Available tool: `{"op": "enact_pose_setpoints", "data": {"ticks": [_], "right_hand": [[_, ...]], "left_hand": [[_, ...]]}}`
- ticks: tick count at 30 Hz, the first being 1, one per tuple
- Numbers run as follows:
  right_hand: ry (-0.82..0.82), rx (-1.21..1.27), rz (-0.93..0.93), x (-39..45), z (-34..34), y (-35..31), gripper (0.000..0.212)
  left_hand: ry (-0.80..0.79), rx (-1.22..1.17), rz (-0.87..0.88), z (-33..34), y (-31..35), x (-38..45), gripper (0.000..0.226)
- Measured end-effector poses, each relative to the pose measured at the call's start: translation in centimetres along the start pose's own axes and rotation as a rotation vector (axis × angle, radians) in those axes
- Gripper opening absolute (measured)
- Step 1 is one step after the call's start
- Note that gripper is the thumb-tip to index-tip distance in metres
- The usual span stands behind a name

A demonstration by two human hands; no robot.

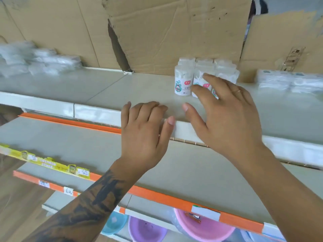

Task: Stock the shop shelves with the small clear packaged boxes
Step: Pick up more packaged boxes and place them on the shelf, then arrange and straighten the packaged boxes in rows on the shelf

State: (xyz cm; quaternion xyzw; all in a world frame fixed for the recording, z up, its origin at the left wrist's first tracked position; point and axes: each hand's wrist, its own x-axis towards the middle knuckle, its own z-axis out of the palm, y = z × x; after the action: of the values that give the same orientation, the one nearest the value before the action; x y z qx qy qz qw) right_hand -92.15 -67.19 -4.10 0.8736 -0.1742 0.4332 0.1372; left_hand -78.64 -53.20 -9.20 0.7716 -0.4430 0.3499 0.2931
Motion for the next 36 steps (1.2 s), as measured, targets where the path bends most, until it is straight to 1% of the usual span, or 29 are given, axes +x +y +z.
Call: {"op": "enact_pose_setpoints", "data": {"ticks": [4, 6, 8, 11, 15, 17, 21, 25, 27, 30, 36], "right_hand": [[0.03, -0.105, 0.012, -1.2, 0.2, -0.6, 0.049], [0.015, -0.134, 0.019, -1.8, 0.1, -1.4, 0.048], [-0.031, -0.173, 0.051, -2.8, -0.3, -2.9, 0.05], [-0.054, -0.248, 0.091, -4.5, -0.8, -6.5, 0.054], [-0.102, -0.217, 0.126, -4.3, -1.4, -13.6, 0.055], [-0.114, -0.187, 0.141, -4.0, -1.2, -18.2, 0.054], [-0.133, -0.119, 0.143, -4.4, -0.1, -27.8, 0.053], [-0.195, -0.074, 0.156, -5.2, 1.6, -36.0, 0.057], [-0.217, -0.055, 0.157, -4.6, 2.5, -39.0, 0.057], [-0.235, -0.034, 0.123, -2.8, 3.8, -42.6, 0.057], [-0.202, 0.023, 0.042, 2.7, 6.8, -47.0, 0.053]], "left_hand": [[-0.018, -0.02, 0.017, -0.2, -0.2, -0.2, 0.054], [-0.059, -0.043, 0.05, -0.7, -0.7, -0.5, 0.05], [-0.118, -0.07, 0.093, -1.7, -1.4, -0.9, 0.048], [-0.173, -0.113, 0.113, -4.4, -3.4, -2.2, 0.053], [-0.189, -0.099, 0.121, -9.3, -9.9, -4.3, 0.05], [-0.201, -0.073, 0.132, -12.1, -13.9, -5.7, 0.049], [-0.215, -0.006, 0.09, -16.7, -22.0, -8.9, 0.05], [-0.297, 0.012, 0.059, -19.3, -28.4, -11.8, 0.051], [-0.319, 0.023, 0.029, -20.4, -31.2, -12.8, 0.052], [-0.289, 0.042, -0.011, -22.0, -35.3, -13.1, 0.051], [-0.265, 0.079, -0.082, -23.3, -41.7, -11.2, 0.052]]}}
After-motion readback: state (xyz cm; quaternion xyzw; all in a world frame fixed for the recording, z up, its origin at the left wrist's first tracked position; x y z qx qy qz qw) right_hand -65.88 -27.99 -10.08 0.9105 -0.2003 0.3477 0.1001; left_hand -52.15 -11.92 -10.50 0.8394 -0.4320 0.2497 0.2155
